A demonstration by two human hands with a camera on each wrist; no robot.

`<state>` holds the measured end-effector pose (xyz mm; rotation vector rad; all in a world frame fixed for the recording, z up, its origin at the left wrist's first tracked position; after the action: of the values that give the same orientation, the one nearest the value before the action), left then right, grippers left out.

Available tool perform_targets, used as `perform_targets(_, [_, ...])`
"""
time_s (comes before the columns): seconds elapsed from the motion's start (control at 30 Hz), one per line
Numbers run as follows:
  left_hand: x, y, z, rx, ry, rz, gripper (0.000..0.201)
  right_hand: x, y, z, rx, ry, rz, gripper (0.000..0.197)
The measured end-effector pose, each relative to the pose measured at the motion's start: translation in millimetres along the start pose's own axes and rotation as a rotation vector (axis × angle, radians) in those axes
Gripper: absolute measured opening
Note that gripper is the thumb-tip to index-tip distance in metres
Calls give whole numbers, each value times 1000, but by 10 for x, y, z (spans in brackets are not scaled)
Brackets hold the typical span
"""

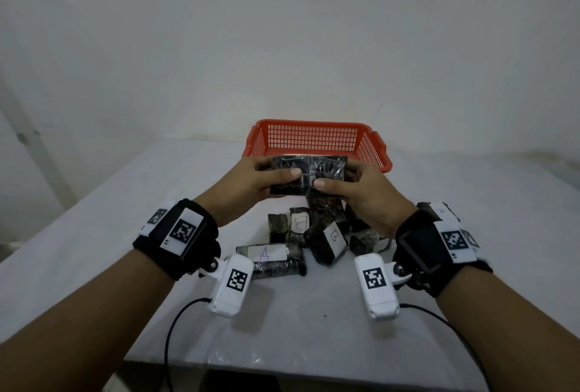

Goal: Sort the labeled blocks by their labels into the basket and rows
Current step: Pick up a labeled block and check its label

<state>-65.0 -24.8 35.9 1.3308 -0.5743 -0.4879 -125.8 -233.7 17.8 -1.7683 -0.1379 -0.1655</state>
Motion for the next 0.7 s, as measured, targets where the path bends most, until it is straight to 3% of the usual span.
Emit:
perform_targets(0.13, [20, -14, -5, 73, 66, 61, 30, -7, -46, 33, 23, 13, -4, 49])
perform_targets(0.3, [29, -36, 39, 23, 16, 45, 39, -12, -68, 16, 9, 69, -15, 50])
perform_targets(0.47, [39, -41, 8, 94, 86, 78, 29, -16, -38, 14, -5, 5, 19, 59])
perform_targets(0.6, [5, -35, 29, 14, 10, 47, 41, -33, -34, -20, -71, 23, 11, 57])
perform_targets(0.7, [-6, -28, 17, 91, 30, 66, 36, -30, -45, -4, -67, 11, 6, 55])
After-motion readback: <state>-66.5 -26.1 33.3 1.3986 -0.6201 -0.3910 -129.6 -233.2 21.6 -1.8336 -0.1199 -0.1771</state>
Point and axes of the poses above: each hand's wrist, its own x-axis towards the middle knuckle, its own z-axis out of the palm, y = z × x, the point moved 2 cm from there along x, towards the middle knuckle, and after that the axes turned 12 degrees about -x, right-handed, at the moved point
